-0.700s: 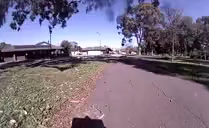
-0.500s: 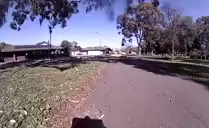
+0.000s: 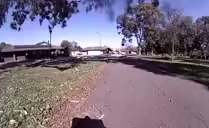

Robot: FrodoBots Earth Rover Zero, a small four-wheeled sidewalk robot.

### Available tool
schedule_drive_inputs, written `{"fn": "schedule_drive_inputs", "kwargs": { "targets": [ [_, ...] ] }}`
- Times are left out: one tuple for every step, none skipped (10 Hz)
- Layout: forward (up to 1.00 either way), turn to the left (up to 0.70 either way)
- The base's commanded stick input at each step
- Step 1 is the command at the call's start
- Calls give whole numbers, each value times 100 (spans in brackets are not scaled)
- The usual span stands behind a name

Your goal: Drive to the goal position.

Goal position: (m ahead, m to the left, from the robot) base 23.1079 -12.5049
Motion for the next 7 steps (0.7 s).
{"fn": "schedule_drive_inputs", "kwargs": {
  "targets": [
    [56, 0],
    [57, 0],
    [58, -58],
    [58, -58],
    [58, -58],
    [57, -57],
    [57, -57]
  ]
}}
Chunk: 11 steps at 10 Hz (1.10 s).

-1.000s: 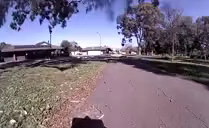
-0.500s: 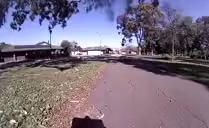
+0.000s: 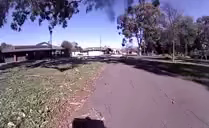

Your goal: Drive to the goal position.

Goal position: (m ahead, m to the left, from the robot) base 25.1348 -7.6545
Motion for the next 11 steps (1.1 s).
{"fn": "schedule_drive_inputs", "kwargs": {
  "targets": [
    [58, -58],
    [57, -57],
    [57, -57],
    [57, -57],
    [58, -58],
    [58, -58],
    [58, -58],
    [58, -58],
    [57, -57],
    [57, -57],
    [70, 0]
  ]
}}
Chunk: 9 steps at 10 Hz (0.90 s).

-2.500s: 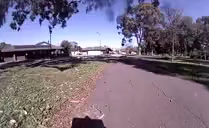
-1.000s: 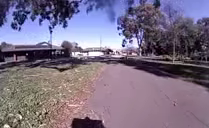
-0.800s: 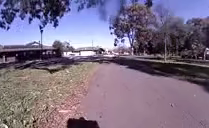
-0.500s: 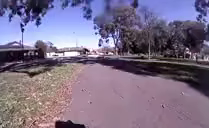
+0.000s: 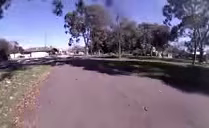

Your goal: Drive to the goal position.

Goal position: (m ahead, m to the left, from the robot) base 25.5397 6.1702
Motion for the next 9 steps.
{"fn": "schedule_drive_inputs", "kwargs": {
  "targets": [
    [70, 1],
    [70, 2],
    [70, 35],
    [70, 35],
    [70, 35],
    [70, 35],
    [70, 35],
    [70, 35],
    [70, 35]
  ]
}}
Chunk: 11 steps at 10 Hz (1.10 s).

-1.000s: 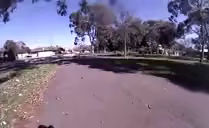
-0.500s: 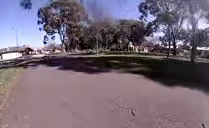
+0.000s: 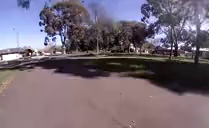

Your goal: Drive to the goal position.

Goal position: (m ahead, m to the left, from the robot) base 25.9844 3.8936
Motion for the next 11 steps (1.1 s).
{"fn": "schedule_drive_inputs", "kwargs": {
  "targets": [
    [70, 35],
    [70, 35],
    [70, 23],
    [70, 10],
    [70, 0],
    [70, 0],
    [70, 0],
    [70, 0],
    [70, 0],
    [70, 0],
    [70, 32]
  ]
}}
